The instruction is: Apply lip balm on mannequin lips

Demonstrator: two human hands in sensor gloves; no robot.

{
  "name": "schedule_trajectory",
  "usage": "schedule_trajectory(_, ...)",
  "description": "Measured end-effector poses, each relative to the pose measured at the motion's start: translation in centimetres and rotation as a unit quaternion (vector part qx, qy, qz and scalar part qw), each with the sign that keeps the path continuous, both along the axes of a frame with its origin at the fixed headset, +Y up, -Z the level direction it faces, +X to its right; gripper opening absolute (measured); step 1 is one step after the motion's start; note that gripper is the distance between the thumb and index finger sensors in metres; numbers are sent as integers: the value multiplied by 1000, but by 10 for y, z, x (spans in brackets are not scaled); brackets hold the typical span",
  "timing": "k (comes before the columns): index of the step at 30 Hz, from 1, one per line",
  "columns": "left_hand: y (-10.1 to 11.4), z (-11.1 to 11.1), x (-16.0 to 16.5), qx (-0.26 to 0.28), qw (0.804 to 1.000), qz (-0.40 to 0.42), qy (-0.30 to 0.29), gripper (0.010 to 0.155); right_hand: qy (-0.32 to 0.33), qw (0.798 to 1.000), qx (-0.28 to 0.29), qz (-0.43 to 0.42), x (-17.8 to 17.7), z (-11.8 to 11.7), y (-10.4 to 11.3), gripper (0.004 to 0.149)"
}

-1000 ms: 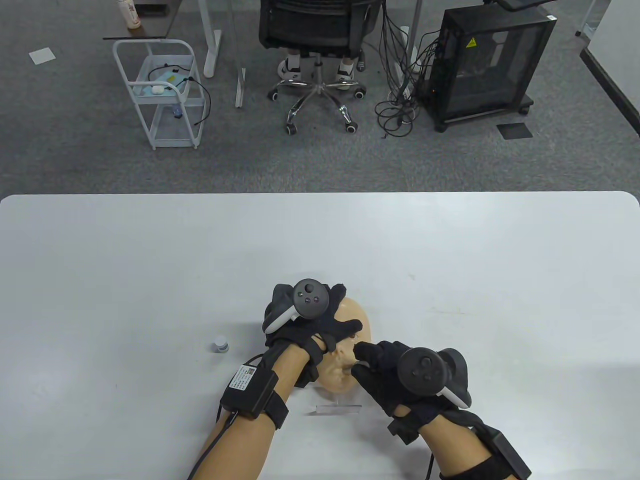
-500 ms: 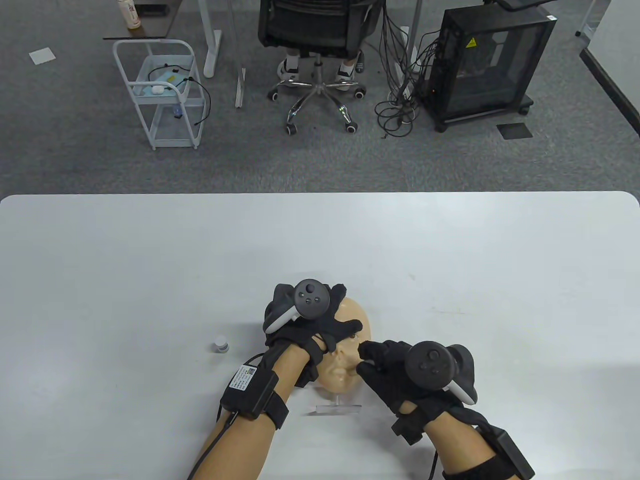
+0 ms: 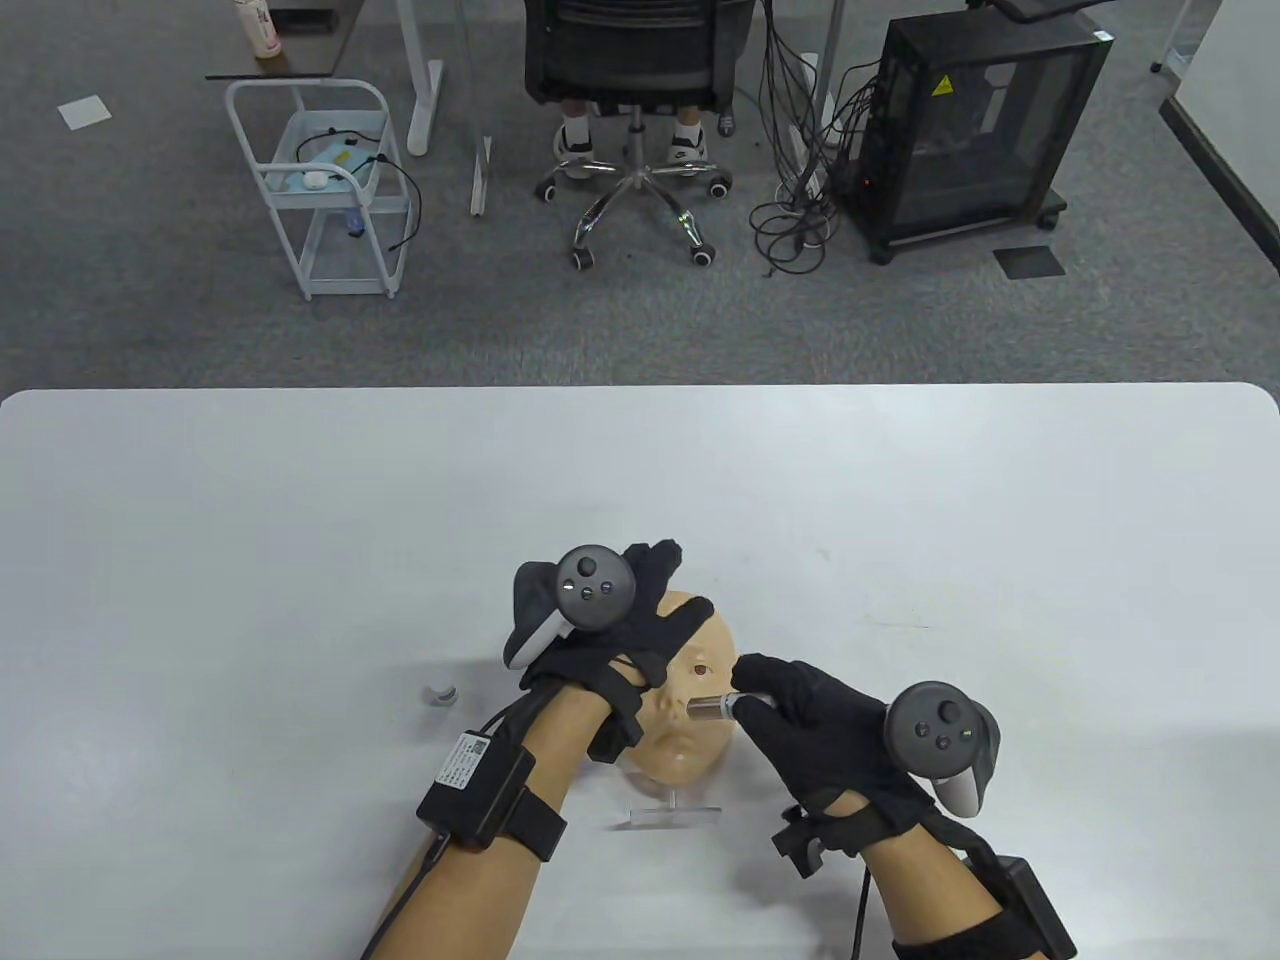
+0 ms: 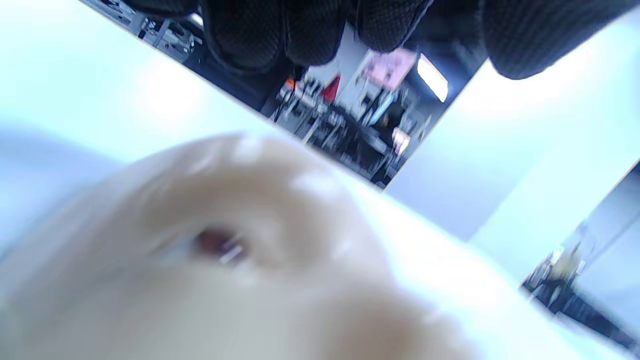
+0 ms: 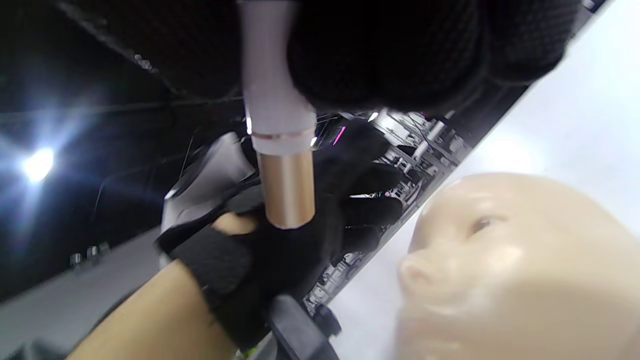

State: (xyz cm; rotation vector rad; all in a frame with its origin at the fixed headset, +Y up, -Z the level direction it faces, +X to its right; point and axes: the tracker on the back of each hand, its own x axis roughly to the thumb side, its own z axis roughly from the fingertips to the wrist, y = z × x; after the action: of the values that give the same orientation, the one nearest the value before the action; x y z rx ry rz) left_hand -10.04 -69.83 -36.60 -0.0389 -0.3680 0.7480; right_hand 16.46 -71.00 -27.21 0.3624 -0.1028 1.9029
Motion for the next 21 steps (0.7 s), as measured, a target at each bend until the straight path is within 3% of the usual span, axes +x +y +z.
schedule_trajectory(2, 8, 17, -10, 9, 997, 75, -11, 68, 8, 997, -45, -63, 2, -2, -7, 53)
schedule_trajectory(4, 12, 36, -16, -7, 985, 150, -83, 69, 7, 993, -68, -94, 2, -2, -10, 53)
schedule_trajectory(6, 13, 60, -20, -46, 971, 207, -111, 78, 6, 990, -85, -110, 0, -1, -12, 53)
schedule_trajectory(9, 11, 89, -21, -20, 982, 139, -124, 84, 24, 979, -137, -147, -7, 2, -18, 53)
schedule_trajectory(11, 5, 101, -19, -15, 983, 152, -105, 81, 43, 967, -177, -180, -12, 5, -23, 52)
schedule_trajectory(13, 4, 106, -13, -17, 976, 195, -98, 75, 48, 960, -199, -190, -15, 6, -26, 52)
schedule_trajectory(15, 5, 109, -9, 2, 984, 144, -109, 73, 51, 955, -219, -193, -16, 8, -30, 52)
schedule_trajectory(18, 5, 112, -7, 66, 982, 136, -110, 61, 52, 945, -237, -219, -16, 9, -31, 53)
schedule_trajectory(21, 4, 110, -10, 65, 976, 163, -132, 60, 61, 940, -245, -231, -18, 10, -31, 53)
